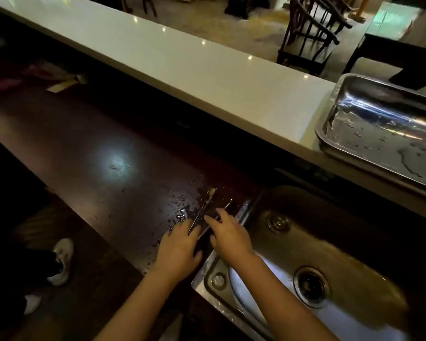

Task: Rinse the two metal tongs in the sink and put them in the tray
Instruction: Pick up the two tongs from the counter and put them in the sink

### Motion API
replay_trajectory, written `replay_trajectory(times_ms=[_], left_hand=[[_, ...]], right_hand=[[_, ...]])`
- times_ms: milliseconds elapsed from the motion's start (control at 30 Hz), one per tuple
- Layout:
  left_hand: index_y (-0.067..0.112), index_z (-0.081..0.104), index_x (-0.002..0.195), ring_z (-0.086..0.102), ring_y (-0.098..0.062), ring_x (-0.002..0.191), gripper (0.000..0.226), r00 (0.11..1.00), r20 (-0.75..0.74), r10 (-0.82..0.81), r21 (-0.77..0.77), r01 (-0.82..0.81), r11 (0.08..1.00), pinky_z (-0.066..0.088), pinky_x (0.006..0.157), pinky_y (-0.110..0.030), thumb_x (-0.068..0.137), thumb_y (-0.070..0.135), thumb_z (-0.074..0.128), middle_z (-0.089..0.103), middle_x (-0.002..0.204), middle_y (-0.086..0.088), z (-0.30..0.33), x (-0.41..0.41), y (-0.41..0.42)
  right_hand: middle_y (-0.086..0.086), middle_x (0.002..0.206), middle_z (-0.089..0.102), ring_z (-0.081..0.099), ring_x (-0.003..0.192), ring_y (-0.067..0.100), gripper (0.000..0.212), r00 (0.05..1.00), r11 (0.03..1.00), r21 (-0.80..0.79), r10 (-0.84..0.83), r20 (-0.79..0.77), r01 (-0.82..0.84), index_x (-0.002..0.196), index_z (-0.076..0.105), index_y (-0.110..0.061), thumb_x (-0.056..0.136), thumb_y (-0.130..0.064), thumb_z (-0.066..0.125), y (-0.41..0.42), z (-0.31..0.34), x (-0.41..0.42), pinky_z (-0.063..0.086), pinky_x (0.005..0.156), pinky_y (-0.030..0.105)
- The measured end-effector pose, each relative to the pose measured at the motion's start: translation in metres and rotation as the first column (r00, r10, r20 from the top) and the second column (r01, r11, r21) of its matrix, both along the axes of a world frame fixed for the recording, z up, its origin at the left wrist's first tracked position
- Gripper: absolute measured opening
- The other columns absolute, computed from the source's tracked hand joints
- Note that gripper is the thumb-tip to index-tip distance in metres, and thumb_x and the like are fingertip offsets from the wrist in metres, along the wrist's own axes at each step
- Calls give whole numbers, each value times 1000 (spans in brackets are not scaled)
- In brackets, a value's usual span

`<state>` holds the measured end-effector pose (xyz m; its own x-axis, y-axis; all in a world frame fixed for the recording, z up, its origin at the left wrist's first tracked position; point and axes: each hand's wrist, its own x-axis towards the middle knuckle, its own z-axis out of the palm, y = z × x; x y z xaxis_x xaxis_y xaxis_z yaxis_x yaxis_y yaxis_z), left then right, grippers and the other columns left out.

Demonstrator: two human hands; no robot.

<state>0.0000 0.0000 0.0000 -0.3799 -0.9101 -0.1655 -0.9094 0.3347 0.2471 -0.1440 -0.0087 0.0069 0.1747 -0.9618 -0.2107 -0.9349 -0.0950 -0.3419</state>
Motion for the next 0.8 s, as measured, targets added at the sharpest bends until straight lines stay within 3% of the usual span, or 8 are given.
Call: replay_trajectory(times_ms=[167, 367, 500, 567, 633, 700, 800], left_hand=[[22, 31, 137, 33, -24, 132, 57, 998, 69, -13, 96, 6, 995, 39, 100, -41, 84, 31, 51, 30, 148, -6, -18, 4, -11], [16, 37, 135, 38, -23, 126, 50, 999, -37, -27, 157, 32, 987, 49, 90, -36, 88, 22, 51, 36, 141, -6, -29, 10, -24], [11, 34, 138, 36, -21, 130, 59, 987, -158, -11, 192, 41, 981, 40, 102, -28, 84, 17, 58, 34, 144, -7, -30, 9, -30], [10, 34, 139, 35, -20, 132, 63, 973, -232, 20, 190, 25, 981, 37, 105, -28, 82, 18, 62, 34, 145, -7, -28, 8, -33], [11, 36, 138, 35, -19, 133, 66, 946, -319, 49, 195, 15, 981, 34, 107, -28, 80, 18, 66, 35, 145, -6, -22, 4, -35], [13, 37, 138, 34, -18, 133, 66, 917, -397, 46, 174, 26, 984, 30, 106, -23, 79, 17, 67, 35, 145, -4, -15, -4, -36], [16, 40, 136, 37, -12, 126, 64, 880, -475, -17, 107, 77, 991, 28, 96, -17, 78, 17, 68, 40, 141, -3, -7, -22, -33]], right_hand=[[9, 153, 24, 35, 130, 34, 50, 994, 995, 79, 66, -90, -59, 136, 41, -22, 89, -8, 48, -9, -15, 8, 45, 98, 46], [14, 142, 41, 38, 128, 31, 40, 990, 992, 92, 96, -101, -87, 128, 51, -12, 89, -5, 45, -17, -26, 8, 44, 98, 43], [11, 142, 44, 42, 126, 29, 36, 999, 999, 35, 34, -12, -33, 125, 55, -11, 92, -12, 42, -19, -27, 7, 41, 102, 39], [7, 145, 41, 42, 128, 24, 35, 984, 995, -61, -67, 164, 78, 126, 55, -13, 92, -15, 45, -15, -25, 4, 40, 104, 34], [2, 144, 40, 43, 126, 13, 36, 890, 944, -141, -223, 398, 299, 126, 52, -16, 91, -16, 51, -8, -20, 1, 40, 101, 24], [1, 133, 45, 50, 115, 6, 34, 687, 818, -126, -375, 622, 561, 118, 51, -23, 86, -15, 60, 1, -14, -1, 44, 94, 19], [-3, 109, 54, 61, 92, 9, 34, 324, 640, 136, -546, 773, 756, 104, 45, -31, 82, -17, 67, 12, -5, -11, 55, 71, 17]])
